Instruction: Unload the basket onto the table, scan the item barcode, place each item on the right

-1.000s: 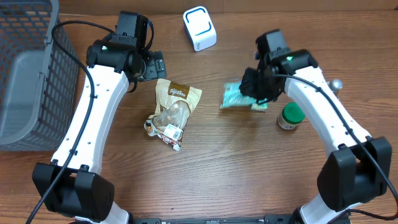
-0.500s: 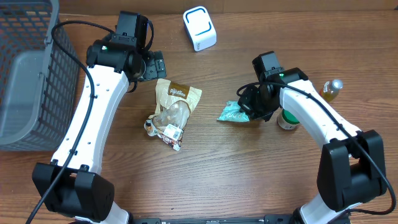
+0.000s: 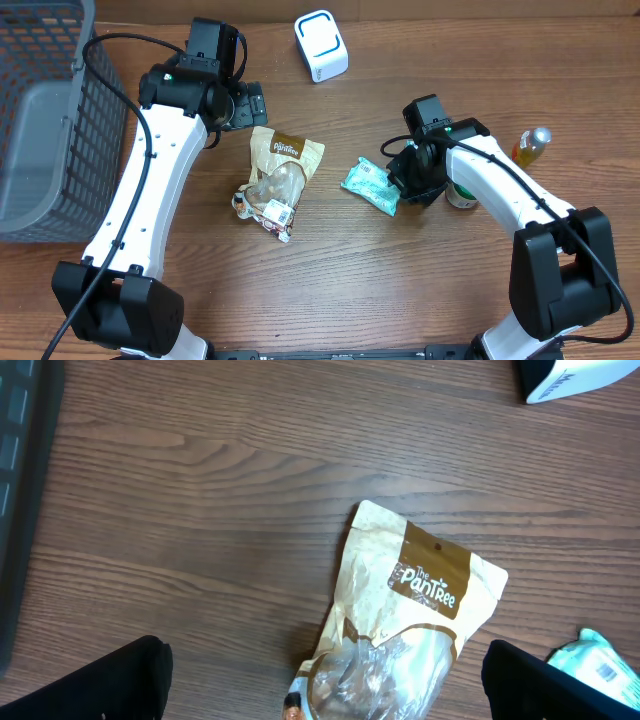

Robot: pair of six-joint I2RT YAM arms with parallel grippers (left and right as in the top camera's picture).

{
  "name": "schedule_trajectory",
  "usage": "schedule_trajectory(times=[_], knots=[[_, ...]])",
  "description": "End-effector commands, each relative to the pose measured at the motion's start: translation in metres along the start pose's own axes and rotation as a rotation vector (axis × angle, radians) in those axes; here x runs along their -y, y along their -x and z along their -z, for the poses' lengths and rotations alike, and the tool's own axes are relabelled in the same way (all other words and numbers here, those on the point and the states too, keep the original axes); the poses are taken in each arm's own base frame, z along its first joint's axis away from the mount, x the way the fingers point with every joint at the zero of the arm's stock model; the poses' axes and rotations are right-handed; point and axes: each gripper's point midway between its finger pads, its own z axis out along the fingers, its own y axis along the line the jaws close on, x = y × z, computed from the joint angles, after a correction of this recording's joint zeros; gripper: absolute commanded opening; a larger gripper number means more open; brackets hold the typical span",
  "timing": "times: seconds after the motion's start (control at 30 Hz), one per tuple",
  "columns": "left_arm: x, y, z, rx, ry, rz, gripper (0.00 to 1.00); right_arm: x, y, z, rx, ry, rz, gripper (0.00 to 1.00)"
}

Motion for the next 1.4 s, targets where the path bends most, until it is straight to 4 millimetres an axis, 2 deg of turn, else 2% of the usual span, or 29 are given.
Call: schedule_trajectory(times=[0.0, 0.1, 0.23, 0.3, 0.37, 0.5, 0.7, 0.77, 0.93, 1.0, 1.07, 1.17, 1.37], knots=[[0.002, 0.006, 0.009, 0.030, -0.004, -0.015, 1.00, 0.004, 0.004, 0.004, 0.035, -0.027, 0.121, 0.34], [0.001, 0.006, 0.009, 0.029, -0.004, -0.015, 1.00, -0.012, 0.002, 0.014, 0.004, 0.036, 0.295, 0.30], [0.001, 0.006, 0.009, 0.029, -0.004, -0.015, 1.00, -0.048, -0.017, 0.036, -0.055, 0.196, 0.653, 0.15], [0.001, 0.006, 0.009, 0.030, -0.004, -0.015, 1.00, -0.058, -0.026, 0.038, -0.060, 0.246, 0.772, 0.08], [0.001, 0.006, 0.009, 0.030, -0.004, -0.015, 1.00, -0.065, -0.034, 0.036, -0.043, 0.263, 0.872, 0.04], [0.001, 0.006, 0.009, 0.030, -0.004, -0.015, 1.00, -0.071, -0.049, 0.022, 0.015, 0.199, 0.983, 0.04], [0.001, 0.006, 0.009, 0.029, -0.004, -0.015, 1.00, -0.083, -0.084, -0.003, 0.018, 0.193, 1.083, 0.04], [0.001, 0.006, 0.009, 0.029, -0.004, -0.015, 1.00, -0.082, -0.087, -0.015, 0.041, 0.163, 1.061, 0.04], [0.001, 0.006, 0.009, 0.030, -0.004, -0.015, 1.00, -0.072, -0.084, -0.043, 0.054, 0.074, 1.021, 0.04], [0.002, 0.006, 0.009, 0.030, -0.004, -0.015, 1.00, -0.065, -0.075, -0.051, 0.072, 0.016, 1.013, 0.04], [0.002, 0.006, 0.009, 0.030, -0.004, -0.015, 1.00, -0.055, -0.052, -0.053, 0.149, -0.082, 0.995, 0.04], [0.001, 0.006, 0.009, 0.030, -0.004, -0.015, 1.00, -0.045, -0.013, -0.047, 0.284, -0.194, 0.910, 0.04], [0.001, 0.006, 0.009, 0.030, -0.004, -0.015, 1.00, -0.023, 0.026, -0.038, 0.307, -0.251, 0.784, 0.04]])
